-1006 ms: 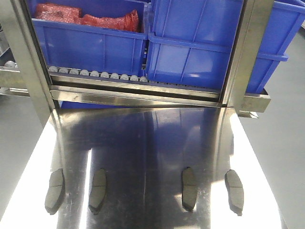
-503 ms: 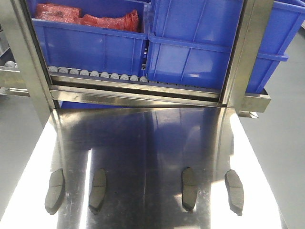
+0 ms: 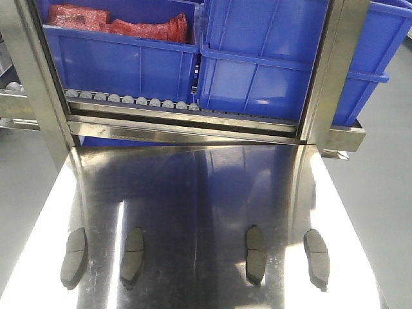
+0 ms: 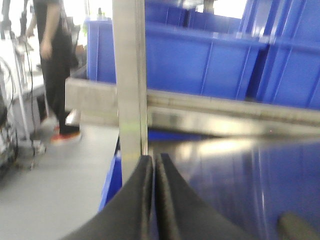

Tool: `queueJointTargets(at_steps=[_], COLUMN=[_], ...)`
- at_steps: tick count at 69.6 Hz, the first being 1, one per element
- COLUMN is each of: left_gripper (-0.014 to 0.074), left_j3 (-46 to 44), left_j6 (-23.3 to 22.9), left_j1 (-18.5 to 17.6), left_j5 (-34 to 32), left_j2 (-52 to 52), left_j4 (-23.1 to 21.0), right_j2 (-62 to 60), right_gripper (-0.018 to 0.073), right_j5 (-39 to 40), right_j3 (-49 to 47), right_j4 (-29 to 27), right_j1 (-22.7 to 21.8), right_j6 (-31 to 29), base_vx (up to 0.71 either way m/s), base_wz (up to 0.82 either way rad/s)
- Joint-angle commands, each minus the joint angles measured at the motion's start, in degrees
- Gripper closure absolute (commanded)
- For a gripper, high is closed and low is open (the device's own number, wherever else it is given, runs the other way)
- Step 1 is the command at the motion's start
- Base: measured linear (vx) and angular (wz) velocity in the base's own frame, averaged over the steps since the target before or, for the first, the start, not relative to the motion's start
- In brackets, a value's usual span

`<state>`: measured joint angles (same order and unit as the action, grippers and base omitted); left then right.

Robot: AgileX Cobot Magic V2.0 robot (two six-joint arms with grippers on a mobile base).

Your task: Move and align brake pads A on conveyor

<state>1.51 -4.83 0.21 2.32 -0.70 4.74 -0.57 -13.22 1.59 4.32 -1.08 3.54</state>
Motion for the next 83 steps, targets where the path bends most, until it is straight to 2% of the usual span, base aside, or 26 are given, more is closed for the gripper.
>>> queueJointTargets(at_steps=[1,19,23,27,31,35,40,46,53,63,71,76,83], left_gripper=[0.0602,0.0602,0.0602,0.0602,0.0602,0.0602,0.0602,0.0602,0.0598,0.0551,0.0444,0.0331,0.0157], left_j3=[0.4,0.4,0.3,-0.8,-3.6,-7.7,-14.3,-22.5,-33.7,-48.1,-56.7,-60.4,-64.4], left_j6=[-0.4,-0.4,-1.4,-4.9,-7.2,-6.4,-2.9,1.5,2.4,2.5,3.8,5.4,5.4], left_j1=[-0.1,-0.1,-0.1,-0.1,-0.1,-0.1,-0.1,-0.1,-0.1,-0.1,-0.1,-0.1,-0.1], left_j5=[-9.6,-28.0,-31.0,-31.8,-28.9,-23.8,-16.5,-8.7,1.9,19.1,28.6,32.3,37.8], left_j2=[-0.9,-0.9,-0.9,-0.9,-0.7,0.1,2.6,7.9,15.9,28.2,37.6,42.5,47.3], left_j4=[-0.4,-0.6,-2.8,-7.7,-12.6,-14.5,-12.3,-7.4,-4.7,-4.7,-4.7,-4.7,-5.7], right_j2=[-0.7,-0.7,-0.7,-0.7,-0.7,-0.7,-0.7,-0.7,-0.7,-0.7,-0.7,-0.7,-0.7], right_gripper=[0.0566,0.0566,0.0566,0.0566,0.0566,0.0566,0.0566,0.0566,0.0566,0.0566,0.0566,0.0566,0.0566], right_j5=[4.2,4.2,4.2,4.2,4.2,4.2,4.2,4.2,4.2,4.2,4.2,4.2,4.2], right_j3=[0.6,0.6,0.6,0.6,0.6,0.6,0.6,0.6,0.6,0.6,0.6,0.6,0.6], right_j4=[0.4,0.4,0.4,0.4,0.4,0.4,0.4,0.4,0.4,0.4,0.4,0.4,0.4], right_j1=[-0.1,-0.1,-0.1,-0.1,-0.1,-0.1,-0.1,-0.1,-0.1,-0.1,-0.1,-0.1,-0.1], right_j6=[-0.5,-0.5,-0.5,-0.5,-0.5,-0.5,-0.5,-0.5,-0.5,-0.5,-0.5,-0.5,-0.5], base_vx=[0.00,0.00,0.00,0.00,0.00,0.00,0.00,0.00,0.00,0.00,0.00,0.00,0.00], base_wz=[0.00,0.00,0.00,0.00,0.00,0.00,0.00,0.00,0.00,0.00,0.00,0.00,0.00])
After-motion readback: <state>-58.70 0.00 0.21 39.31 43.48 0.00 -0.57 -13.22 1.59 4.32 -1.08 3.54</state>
